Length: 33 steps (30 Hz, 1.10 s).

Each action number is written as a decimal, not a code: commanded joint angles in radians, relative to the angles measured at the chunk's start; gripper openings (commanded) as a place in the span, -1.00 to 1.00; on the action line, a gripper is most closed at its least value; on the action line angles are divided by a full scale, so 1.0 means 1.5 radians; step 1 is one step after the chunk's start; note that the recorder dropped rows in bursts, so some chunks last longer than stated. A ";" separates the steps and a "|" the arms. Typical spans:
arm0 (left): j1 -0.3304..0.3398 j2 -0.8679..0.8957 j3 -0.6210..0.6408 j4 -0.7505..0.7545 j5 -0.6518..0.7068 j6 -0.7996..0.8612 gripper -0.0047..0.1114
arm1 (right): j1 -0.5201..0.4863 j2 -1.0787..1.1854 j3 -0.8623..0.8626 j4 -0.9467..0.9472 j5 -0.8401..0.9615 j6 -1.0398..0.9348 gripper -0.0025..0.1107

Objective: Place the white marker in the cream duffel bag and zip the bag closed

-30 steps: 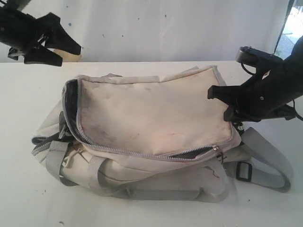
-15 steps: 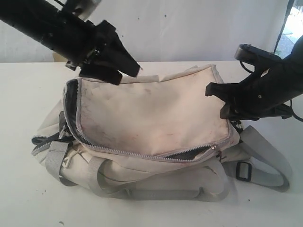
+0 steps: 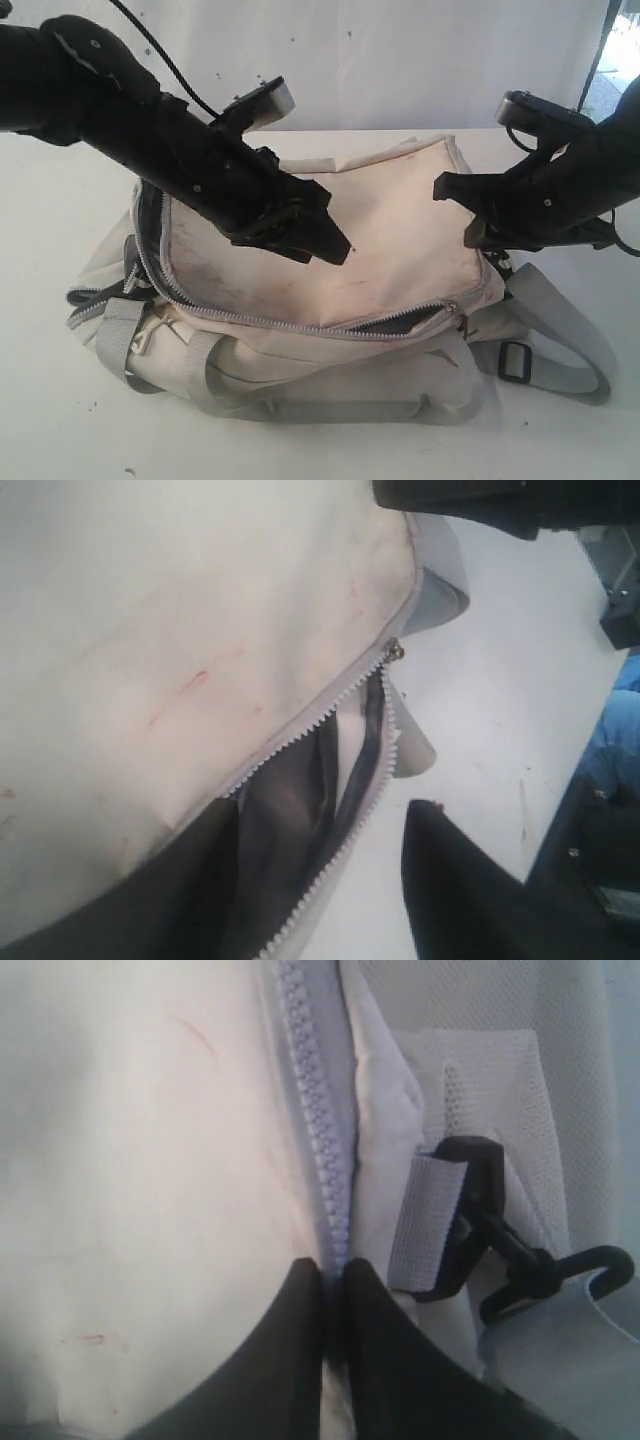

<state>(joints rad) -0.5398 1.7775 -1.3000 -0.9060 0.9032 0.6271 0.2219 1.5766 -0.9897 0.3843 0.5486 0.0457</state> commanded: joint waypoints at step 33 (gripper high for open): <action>-0.288 0.006 0.099 -0.213 -0.473 0.034 -0.47 | -0.010 -0.002 0.001 0.184 -0.108 0.140 -0.96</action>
<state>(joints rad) -0.9421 1.7876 -1.1558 -1.2053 0.2460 0.6588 0.2138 1.5766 -0.9897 0.6310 0.4179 0.2355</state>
